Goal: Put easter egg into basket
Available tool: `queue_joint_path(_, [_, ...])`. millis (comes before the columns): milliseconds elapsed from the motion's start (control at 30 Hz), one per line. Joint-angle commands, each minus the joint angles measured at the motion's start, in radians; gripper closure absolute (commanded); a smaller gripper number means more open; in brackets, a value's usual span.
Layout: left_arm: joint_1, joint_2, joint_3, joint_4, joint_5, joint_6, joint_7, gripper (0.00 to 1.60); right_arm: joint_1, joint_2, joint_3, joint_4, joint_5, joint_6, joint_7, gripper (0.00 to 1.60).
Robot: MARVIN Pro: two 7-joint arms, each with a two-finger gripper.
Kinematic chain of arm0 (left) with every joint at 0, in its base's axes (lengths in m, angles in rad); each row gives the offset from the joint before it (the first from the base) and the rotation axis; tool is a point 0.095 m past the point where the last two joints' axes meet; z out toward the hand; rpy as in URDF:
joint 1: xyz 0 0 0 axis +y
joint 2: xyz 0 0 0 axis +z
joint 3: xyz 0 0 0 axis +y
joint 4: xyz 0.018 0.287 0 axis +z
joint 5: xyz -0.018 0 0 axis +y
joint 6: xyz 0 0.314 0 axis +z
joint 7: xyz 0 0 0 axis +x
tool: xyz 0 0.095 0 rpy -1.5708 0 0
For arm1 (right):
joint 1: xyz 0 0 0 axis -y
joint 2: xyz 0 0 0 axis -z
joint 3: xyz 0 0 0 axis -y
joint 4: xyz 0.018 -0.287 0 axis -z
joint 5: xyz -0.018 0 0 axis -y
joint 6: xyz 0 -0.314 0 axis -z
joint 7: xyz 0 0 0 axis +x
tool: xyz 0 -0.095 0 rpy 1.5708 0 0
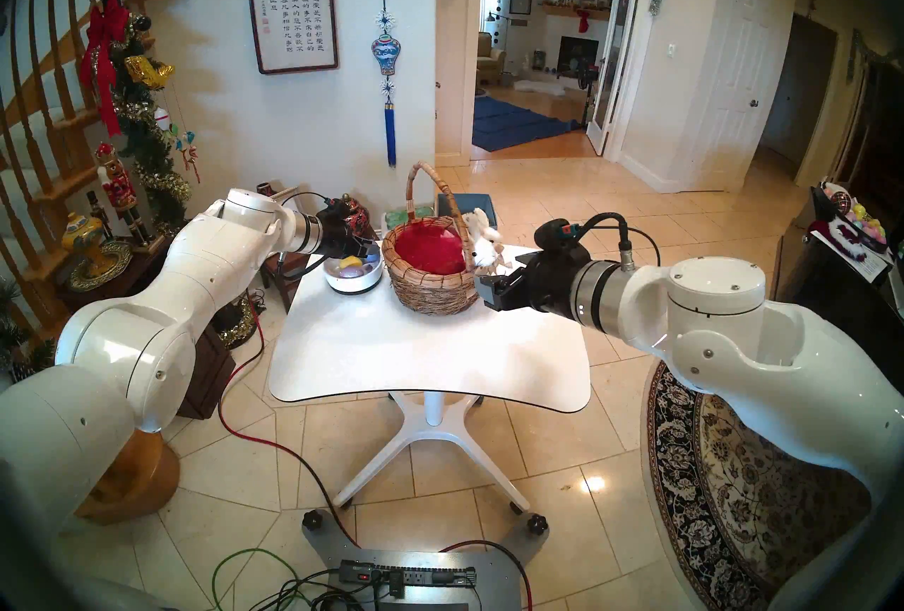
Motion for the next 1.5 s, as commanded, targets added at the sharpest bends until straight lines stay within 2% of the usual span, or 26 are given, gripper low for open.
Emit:
queue_joint_path(0, [-0.009, 0.009, -0.005, -0.029, -0.002, 0.008, -0.003, 0.54, 0.011, -0.001, 0.008, -0.001, -0.001, -0.001, 0.001, 0.00])
queue_joint_path(67, [-0.006, 0.010, -0.004, -0.031, -0.001, 0.008, -0.002, 0.57, 0.011, -0.001, 0.008, -0.001, -0.001, -0.001, 0.001, 0.00])
queue_joint_path(100, [-0.003, 0.011, -0.004, -0.033, -0.001, 0.008, -0.001, 0.75, 0.011, -0.001, 0.008, -0.001, -0.001, -0.001, 0.001, 0.00])
queue_joint_path(167, [0.003, 0.015, -0.006, -0.047, -0.003, 0.014, -0.001, 0.89, 0.011, -0.001, 0.008, -0.001, -0.001, -0.001, 0.001, 0.00])
queue_joint_path(400, [0.013, 0.024, -0.023, -0.084, -0.016, 0.023, -0.003, 0.92, 0.011, -0.001, 0.008, -0.001, -0.001, -0.001, 0.001, 0.00])
queue_joint_path(467, [0.015, 0.027, -0.040, -0.103, -0.030, 0.027, -0.009, 0.99, 0.011, -0.001, 0.008, -0.001, -0.001, -0.002, 0.001, 0.00])
queue_joint_path(633, [0.024, 0.034, -0.065, -0.147, -0.055, 0.035, -0.035, 0.96, 0.010, -0.001, 0.008, -0.001, -0.001, -0.002, 0.000, 0.00])
queue_joint_path(800, [0.052, 0.053, -0.098, -0.255, -0.092, 0.058, -0.083, 0.93, 0.010, 0.000, 0.008, -0.001, -0.001, -0.002, 0.000, 0.00])
queue_joint_path(867, [0.047, 0.054, -0.099, -0.253, -0.096, 0.052, -0.097, 0.92, 0.010, 0.000, 0.008, -0.001, -0.001, -0.002, 0.000, 0.00])
queue_joint_path(1100, [0.089, 0.075, -0.123, -0.365, -0.122, 0.090, -0.132, 0.92, 0.010, 0.000, 0.008, -0.001, -0.001, -0.002, 0.000, 0.00])
queue_joint_path(1300, [0.128, 0.081, -0.124, -0.448, -0.136, 0.118, -0.168, 0.92, 0.011, 0.000, 0.008, -0.001, -0.001, -0.002, 0.000, 0.00])
queue_joint_path(1467, [0.173, 0.073, -0.119, -0.538, -0.138, 0.152, -0.161, 0.91, 0.011, 0.000, 0.008, -0.001, -0.001, -0.002, 0.000, 0.00])
